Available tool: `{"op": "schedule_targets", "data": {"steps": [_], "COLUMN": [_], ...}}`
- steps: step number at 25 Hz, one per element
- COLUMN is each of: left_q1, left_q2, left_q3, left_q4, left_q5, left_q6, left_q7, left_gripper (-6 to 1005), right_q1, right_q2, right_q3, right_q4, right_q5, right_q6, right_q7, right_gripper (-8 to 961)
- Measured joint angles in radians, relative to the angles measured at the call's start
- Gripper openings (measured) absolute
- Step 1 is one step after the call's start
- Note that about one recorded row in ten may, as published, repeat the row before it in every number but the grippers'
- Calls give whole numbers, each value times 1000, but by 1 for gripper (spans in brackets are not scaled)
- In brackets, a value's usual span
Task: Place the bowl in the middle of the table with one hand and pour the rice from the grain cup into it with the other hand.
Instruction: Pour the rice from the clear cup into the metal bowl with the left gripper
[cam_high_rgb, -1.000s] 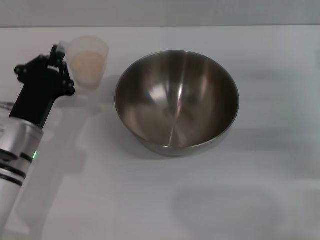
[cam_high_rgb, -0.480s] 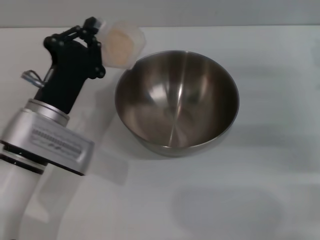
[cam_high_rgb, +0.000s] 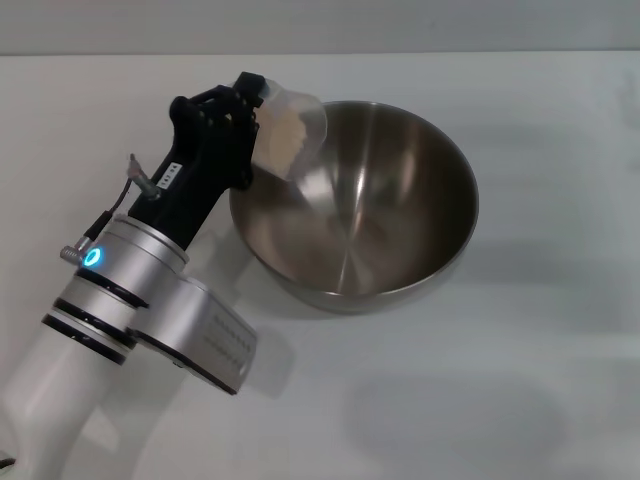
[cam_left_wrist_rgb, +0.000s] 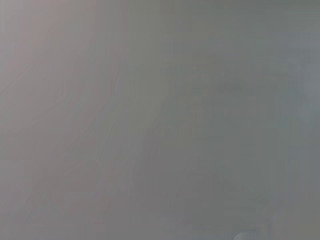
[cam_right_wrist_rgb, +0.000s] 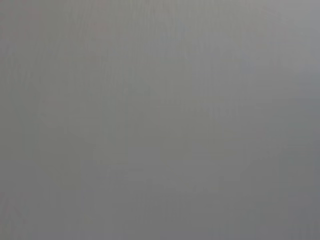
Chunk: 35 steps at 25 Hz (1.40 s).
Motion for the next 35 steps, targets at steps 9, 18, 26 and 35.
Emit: {"op": "schedule_targets", "data": {"steps": [9,18,26,35], "left_q1": [-8,-22,-50,-52], "left_q2": [0,0,0,0], "left_q3": [31,61,84,115], "left_q4": [-12,10,86,96], "left_q5": [1,3,6,6], "left_q6": [-3,-5,38,92], "left_q7": [308,555,722,803], "left_gripper": [14,14,15,15], "right_q1": [12,16,19,21], "right_q2": [-2,-2,-4,-4], "right_q3": [-7,-7,-7,-7], "right_q4": [1,5,7,5], "right_q5": [0,0,0,0], "right_q6": [2,2,-1,-2], "right_q7": [0,0,0,0], "right_gripper": [636,636,636,636]}}
